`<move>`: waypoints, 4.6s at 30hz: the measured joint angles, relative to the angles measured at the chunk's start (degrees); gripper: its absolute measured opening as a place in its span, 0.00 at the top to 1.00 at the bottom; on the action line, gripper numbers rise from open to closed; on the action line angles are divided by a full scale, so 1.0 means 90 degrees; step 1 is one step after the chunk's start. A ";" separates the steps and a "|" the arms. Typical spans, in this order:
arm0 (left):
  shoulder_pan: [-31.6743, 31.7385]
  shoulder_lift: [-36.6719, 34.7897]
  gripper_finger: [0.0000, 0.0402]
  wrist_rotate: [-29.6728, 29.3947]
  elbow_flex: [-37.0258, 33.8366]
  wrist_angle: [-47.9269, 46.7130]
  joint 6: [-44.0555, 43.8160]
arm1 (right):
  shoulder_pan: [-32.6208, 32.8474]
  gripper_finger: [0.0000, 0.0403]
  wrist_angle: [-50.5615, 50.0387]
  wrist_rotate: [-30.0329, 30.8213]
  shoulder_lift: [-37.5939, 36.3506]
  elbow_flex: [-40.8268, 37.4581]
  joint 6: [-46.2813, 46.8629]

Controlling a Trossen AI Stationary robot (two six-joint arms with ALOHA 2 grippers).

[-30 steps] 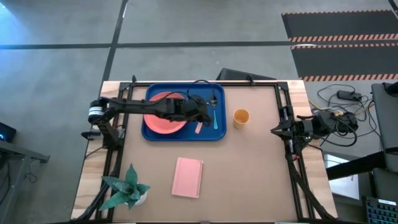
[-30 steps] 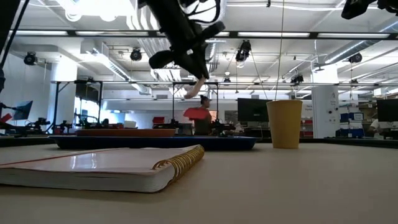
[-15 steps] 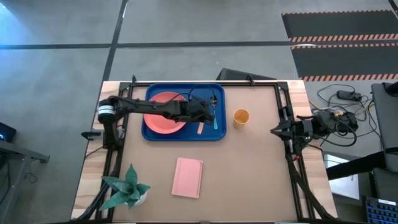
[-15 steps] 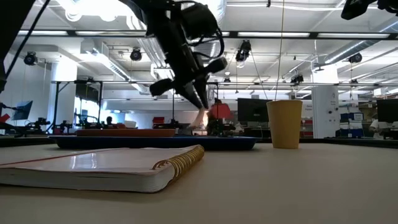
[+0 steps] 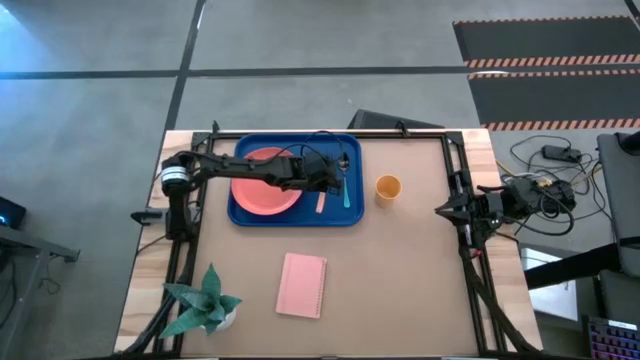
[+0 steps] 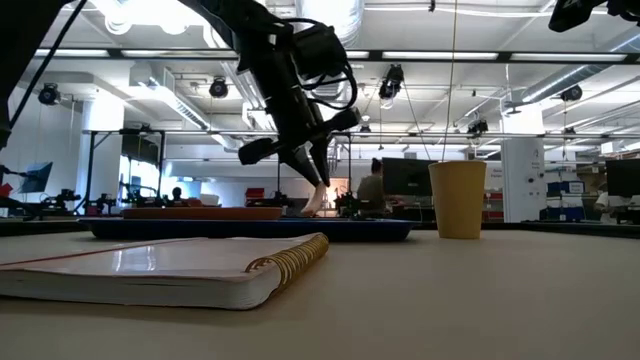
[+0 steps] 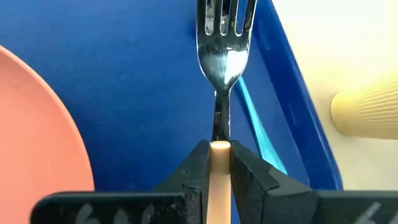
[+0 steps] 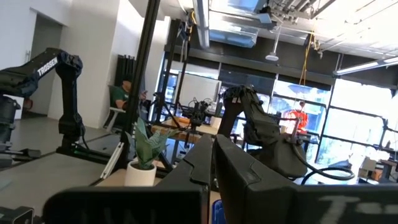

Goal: Pick and place plate/cup/fork/spoon on tray
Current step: Put the light orange fork in between the pink plate and light blue spoon on the blue tray, then put the yellow cup to the top of the light orange fork and light blue spoon on the blue tray

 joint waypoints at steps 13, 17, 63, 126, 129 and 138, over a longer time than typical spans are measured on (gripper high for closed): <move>0.0066 0.0204 0.92 0.0123 -0.0012 -0.0055 0.0014 | 0.0000 0.98 -0.0002 0.0002 0.0002 0.0000 -0.0005; 0.0066 0.0199 0.92 0.0126 -0.0012 -0.0059 0.0017 | 0.0000 0.98 -0.0002 0.0002 0.0002 0.0000 -0.0005; 0.0148 0.0229 0.80 0.0130 -0.0448 0.0284 -0.0305 | 0.0000 0.98 -0.0005 0.0000 0.0005 0.0000 -0.0002; -0.2635 -0.6987 0.64 -0.1407 -0.6066 0.7021 0.8128 | -0.0835 0.98 -0.4951 0.2852 0.4207 0.2939 0.4360; -0.2635 -0.7347 0.64 -0.1407 -0.6270 0.7038 0.8126 | -0.1125 0.98 -0.4938 0.2369 0.4474 0.3037 0.4199; -0.2637 -0.7877 0.64 -0.1404 -0.6499 0.7052 0.8123 | -0.2198 0.98 -0.4474 0.1052 0.5373 0.3174 0.3285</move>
